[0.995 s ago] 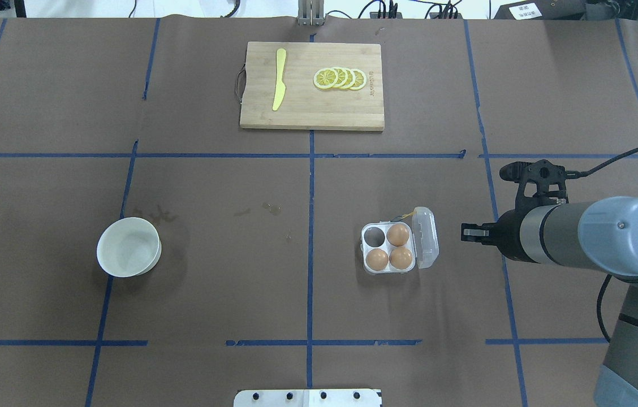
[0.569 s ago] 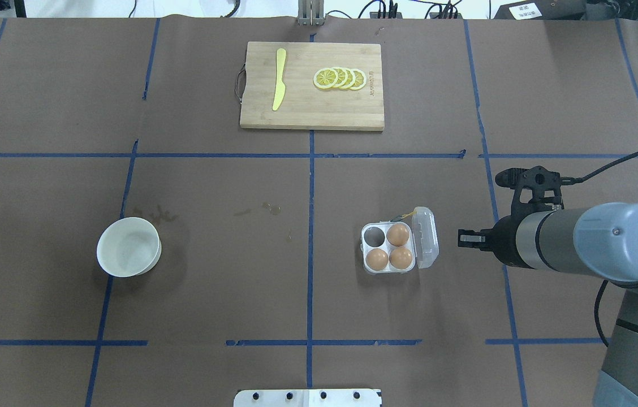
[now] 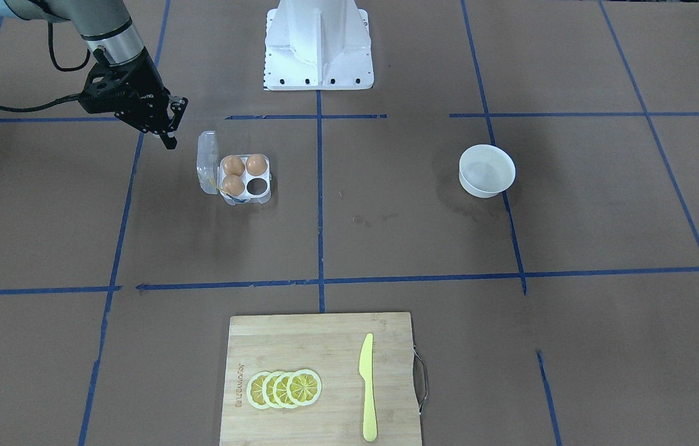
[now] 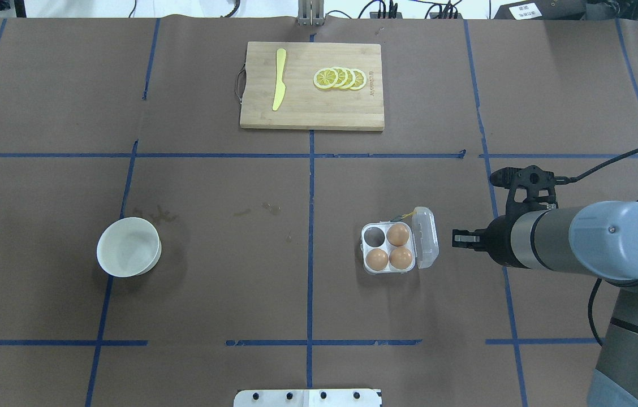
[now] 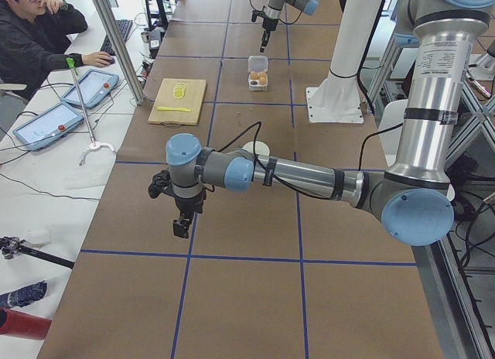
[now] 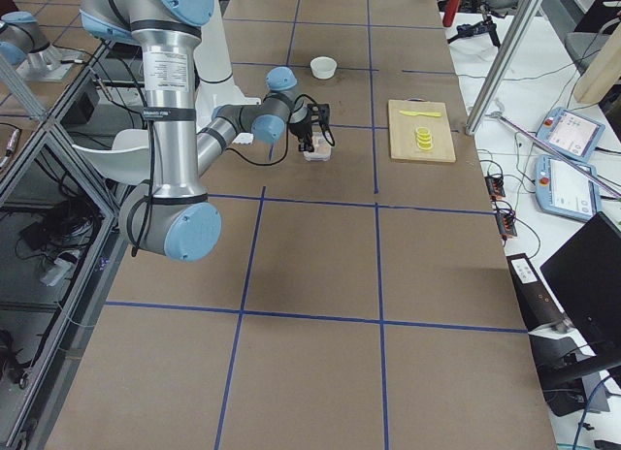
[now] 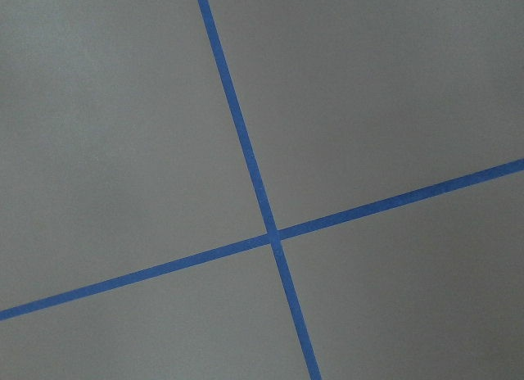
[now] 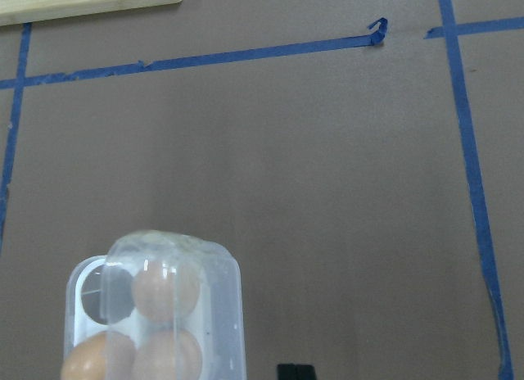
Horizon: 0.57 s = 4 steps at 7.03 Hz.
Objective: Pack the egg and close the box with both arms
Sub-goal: 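Move the right gripper to the open clear lid of the carton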
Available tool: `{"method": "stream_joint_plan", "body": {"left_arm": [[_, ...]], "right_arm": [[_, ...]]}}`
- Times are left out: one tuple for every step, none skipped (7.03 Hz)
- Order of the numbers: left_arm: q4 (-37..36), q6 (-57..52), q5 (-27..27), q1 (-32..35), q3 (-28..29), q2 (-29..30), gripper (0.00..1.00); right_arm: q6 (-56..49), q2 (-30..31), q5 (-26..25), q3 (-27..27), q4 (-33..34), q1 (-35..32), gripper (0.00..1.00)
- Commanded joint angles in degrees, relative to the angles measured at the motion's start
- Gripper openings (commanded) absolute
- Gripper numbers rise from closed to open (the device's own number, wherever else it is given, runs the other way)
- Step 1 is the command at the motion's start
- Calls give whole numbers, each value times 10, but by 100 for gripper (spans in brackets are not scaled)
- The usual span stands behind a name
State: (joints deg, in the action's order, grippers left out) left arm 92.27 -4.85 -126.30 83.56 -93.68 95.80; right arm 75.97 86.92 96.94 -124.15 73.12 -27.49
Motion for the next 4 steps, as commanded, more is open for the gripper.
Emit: {"method": "stream_joint_plan", "body": {"left_arm": [[-1, -1, 3, 1, -4, 0, 100], [-3, -1, 3, 1, -7, 2, 100], [-3, -1, 3, 1, -6, 6, 100], [-3, -1, 3, 1, -7, 8, 100]], "right_arm": [[1, -27, -1, 13, 1, 2, 0], [8, -62, -2, 44, 1, 2, 0], [13, -68, -2, 50, 1, 2, 0], [16, -70, -2, 51, 1, 4, 0]]}}
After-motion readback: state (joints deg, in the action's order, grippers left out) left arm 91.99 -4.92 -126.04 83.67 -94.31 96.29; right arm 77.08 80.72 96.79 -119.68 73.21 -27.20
